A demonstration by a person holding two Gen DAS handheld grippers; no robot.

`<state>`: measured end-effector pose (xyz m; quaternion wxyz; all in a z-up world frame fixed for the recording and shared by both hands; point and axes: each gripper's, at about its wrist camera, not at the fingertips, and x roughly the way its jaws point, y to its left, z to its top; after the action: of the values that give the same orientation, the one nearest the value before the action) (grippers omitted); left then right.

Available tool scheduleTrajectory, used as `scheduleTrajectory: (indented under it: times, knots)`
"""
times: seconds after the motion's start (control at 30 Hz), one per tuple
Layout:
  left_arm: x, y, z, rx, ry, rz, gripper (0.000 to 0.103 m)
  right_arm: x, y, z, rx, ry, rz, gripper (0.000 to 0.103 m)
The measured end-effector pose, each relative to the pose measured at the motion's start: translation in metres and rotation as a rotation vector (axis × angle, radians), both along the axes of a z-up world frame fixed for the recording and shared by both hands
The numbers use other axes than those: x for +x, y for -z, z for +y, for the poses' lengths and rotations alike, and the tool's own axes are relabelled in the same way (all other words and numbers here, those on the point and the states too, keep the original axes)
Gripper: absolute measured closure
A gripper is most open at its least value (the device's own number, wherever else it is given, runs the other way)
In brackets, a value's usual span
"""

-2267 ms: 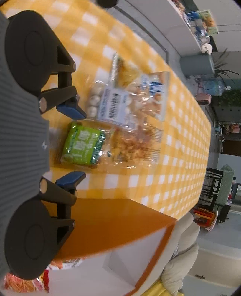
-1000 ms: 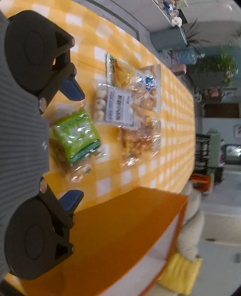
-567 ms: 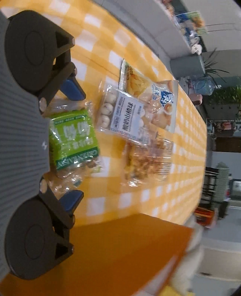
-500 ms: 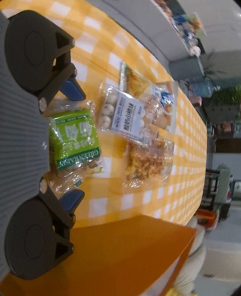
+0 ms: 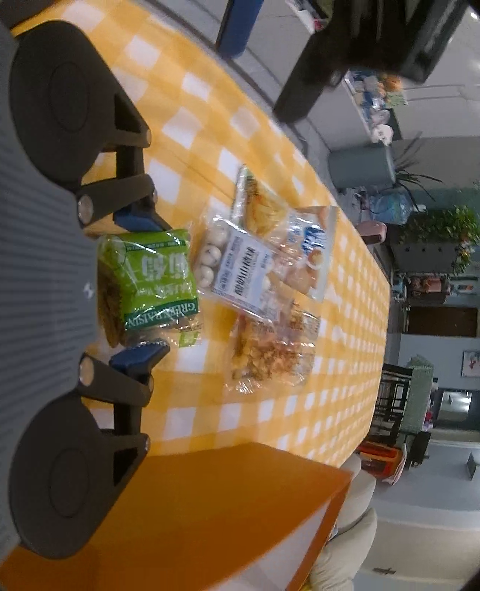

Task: Organize snacks
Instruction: 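Grasp the green packet on the table with the right tool, then grasp the clear yogurt-ball packet with the left tool while the right lifts the green packet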

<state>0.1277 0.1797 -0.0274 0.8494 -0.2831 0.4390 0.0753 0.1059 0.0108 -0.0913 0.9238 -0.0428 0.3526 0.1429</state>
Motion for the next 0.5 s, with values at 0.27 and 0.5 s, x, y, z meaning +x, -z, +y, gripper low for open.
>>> scheduleTrajectory:
  times: [0.27,0.5]
  knots:
    - [0.019,0.004,-0.019,0.026,0.051,0.001,0.024,0.012,-0.053,-0.029,0.121,0.036,0.111,0.045]
    - [0.049,0.020,-0.058,0.093,0.169,0.002,0.024,0.024,-0.096,-0.070,0.203,0.086,0.063,0.045]
